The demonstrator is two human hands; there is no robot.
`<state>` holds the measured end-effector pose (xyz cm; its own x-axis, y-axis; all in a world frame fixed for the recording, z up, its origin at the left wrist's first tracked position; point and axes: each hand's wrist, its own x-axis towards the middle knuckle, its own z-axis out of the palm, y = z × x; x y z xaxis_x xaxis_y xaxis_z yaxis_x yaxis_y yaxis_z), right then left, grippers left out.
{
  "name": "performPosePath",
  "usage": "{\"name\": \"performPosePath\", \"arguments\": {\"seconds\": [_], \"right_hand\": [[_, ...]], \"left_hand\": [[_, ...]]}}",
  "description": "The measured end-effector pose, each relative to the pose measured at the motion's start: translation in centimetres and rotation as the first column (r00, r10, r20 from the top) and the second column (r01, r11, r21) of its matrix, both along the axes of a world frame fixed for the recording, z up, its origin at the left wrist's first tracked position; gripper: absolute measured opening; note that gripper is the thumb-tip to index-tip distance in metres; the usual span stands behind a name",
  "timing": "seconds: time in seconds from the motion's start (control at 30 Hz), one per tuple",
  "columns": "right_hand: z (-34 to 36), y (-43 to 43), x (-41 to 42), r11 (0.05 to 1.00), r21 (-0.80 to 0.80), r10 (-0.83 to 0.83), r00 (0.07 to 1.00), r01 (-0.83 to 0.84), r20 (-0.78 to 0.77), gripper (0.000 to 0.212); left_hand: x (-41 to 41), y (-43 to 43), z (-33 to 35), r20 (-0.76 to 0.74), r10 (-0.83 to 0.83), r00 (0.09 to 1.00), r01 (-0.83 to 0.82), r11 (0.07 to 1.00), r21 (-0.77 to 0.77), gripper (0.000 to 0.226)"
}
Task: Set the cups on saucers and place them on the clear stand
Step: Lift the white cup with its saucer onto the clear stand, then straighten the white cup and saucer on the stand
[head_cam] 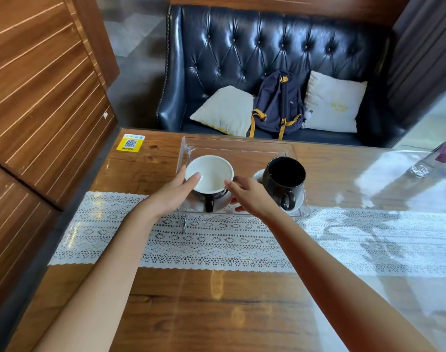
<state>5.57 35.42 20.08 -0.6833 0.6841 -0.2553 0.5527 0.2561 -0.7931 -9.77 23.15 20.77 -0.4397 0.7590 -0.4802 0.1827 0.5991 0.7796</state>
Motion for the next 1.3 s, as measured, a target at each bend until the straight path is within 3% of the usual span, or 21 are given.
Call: {"name": "performPosePath", "arguments": {"seconds": [0.13, 0.27, 0.37, 0.47, 0.57, 0.87, 1.03, 1.3], "right_hand": [[-0.2, -0.3, 0.5, 1.0, -0.016, -0.002, 1.0, 0.001, -0.015, 0.041], [-1.1, -1.3, 1.6, 0.989, 0.149, 0.001, 1.0, -0.002, 0.012, 0.047], [-2.0, -2.5, 2.1, 0.958, 0.287, 0.009, 1.0, -0.005, -0.013, 0.04], [-2.9, -3.4, 1.9, 0.929, 0.361, 0.078, 0.997, -0.077, 0.01, 0.032], [-3.3, -3.3, 1.8, 0.917, 0.393, 0.07, 0.997, -0.074, 0.024, 0.031], [-3.7, -3.2, 1.7, 0.86, 0.473, 0.116, 0.975, -0.194, 0.189, 0.036], [-3.5, -2.9, 1.5, 0.871, 0.433, 0.152, 0.965, -0.233, 0.212, 0.045], [-3.3, -0.7, -0.7, 0.873, 0.344, 0.228, 0.912, -0.346, 0.341, 0.063]], "left_hand": [[0.1, -0.8, 0.5, -0.009, -0.035, 0.999, 0.035, 0.999, -0.037, 0.09], [-0.3, -1.6, 0.0, -0.278, 0.213, 0.937, -0.142, 0.957, 0.253, 0.065], [-1.2, -1.4, -1.9, -0.389, 0.209, 0.897, -0.134, 0.968, 0.21, 0.06], [-0.4, -1.0, -4.3, -0.35, 0.103, 0.931, -0.056, 0.988, 0.141, 0.071], [-0.3, -0.8, -5.8, -0.328, 0.131, 0.936, -0.058, 0.973, 0.223, 0.07], [-0.7, -0.8, -6.9, -0.423, 0.171, 0.89, -0.076, 0.969, 0.234, 0.058], [-0.5, -0.4, -7.4, -0.485, 0.233, 0.843, -0.145, 0.966, 0.212, 0.057], [-2.0, 2.8, -6.9, -0.372, 0.318, 0.872, -0.261, 0.945, 0.197, 0.034]]}}
